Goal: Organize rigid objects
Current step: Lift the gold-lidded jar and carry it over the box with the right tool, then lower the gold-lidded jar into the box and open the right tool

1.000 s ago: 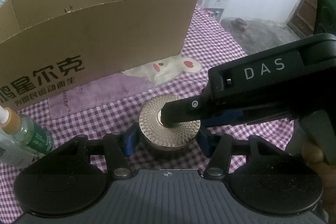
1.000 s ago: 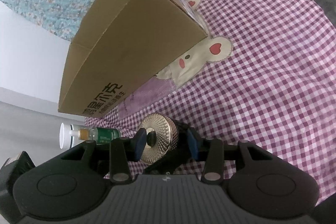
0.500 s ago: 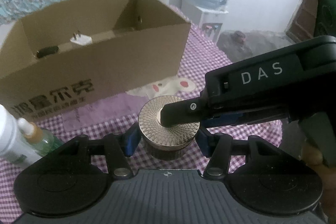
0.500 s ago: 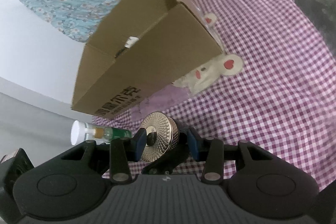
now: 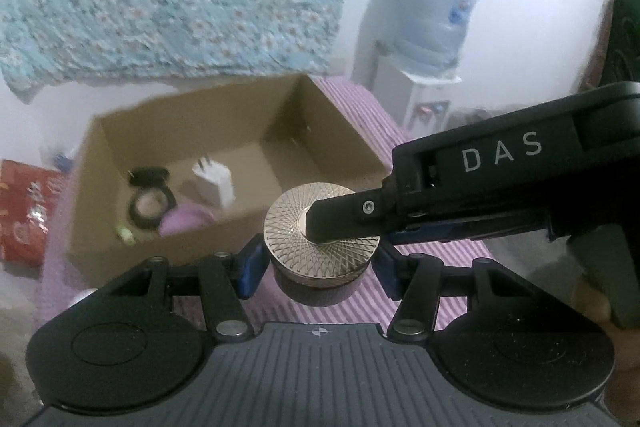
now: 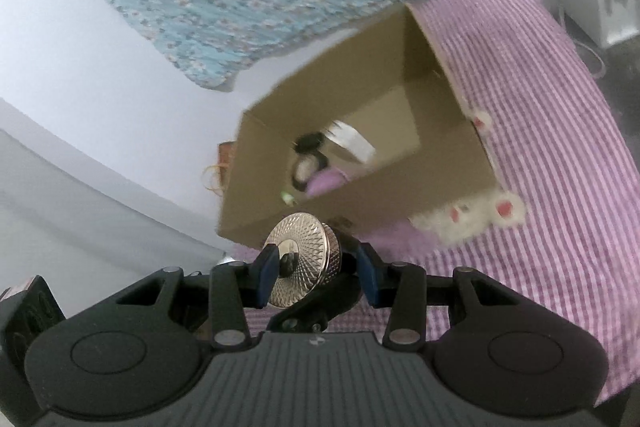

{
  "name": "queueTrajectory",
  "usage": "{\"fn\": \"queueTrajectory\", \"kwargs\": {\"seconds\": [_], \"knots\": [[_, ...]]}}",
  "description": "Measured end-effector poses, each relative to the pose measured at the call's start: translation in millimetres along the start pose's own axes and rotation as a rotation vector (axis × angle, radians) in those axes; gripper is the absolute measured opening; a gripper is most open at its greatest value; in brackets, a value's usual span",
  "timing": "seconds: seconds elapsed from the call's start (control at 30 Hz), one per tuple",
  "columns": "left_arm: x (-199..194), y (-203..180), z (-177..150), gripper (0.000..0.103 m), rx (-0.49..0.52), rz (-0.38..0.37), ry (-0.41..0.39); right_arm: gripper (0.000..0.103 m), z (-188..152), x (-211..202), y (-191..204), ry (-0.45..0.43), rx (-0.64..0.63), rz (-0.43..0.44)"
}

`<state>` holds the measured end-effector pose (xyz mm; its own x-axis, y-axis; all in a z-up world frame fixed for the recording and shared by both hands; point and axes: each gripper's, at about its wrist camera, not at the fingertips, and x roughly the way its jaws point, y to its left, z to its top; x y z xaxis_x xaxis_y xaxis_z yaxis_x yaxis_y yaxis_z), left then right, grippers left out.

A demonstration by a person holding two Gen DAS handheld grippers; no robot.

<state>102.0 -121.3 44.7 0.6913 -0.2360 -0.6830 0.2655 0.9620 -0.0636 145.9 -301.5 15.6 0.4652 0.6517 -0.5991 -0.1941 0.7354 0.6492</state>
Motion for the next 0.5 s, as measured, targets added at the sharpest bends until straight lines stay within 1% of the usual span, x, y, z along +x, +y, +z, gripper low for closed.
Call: {"fn": "queueTrajectory", "kwargs": {"seconds": [0.1,0.2,0.4,0.5], "knots": [[4.2,12.1,23.0,0.055,-0.029,0.015,-0.01,0.046,26.9,3.7,7.9,0.009,-0.024,0.016],[17.8,34.0,45.9,0.055,-0.078,0.011,0.01,0.046,54.9,12.4,15.0,0.023,-0.061,0.004],[73.6,56.4,101.6,0.055,-0.164,0.005,0.123,0.046,114.2,51.3,12.5,0.062,-0.094,-0.046],[98.7,61.6,116.4,0.055,-0.178,0.021,0.155,0.047,138.0,74.0,8.4,0.076,-0.102,-0.074]]}}
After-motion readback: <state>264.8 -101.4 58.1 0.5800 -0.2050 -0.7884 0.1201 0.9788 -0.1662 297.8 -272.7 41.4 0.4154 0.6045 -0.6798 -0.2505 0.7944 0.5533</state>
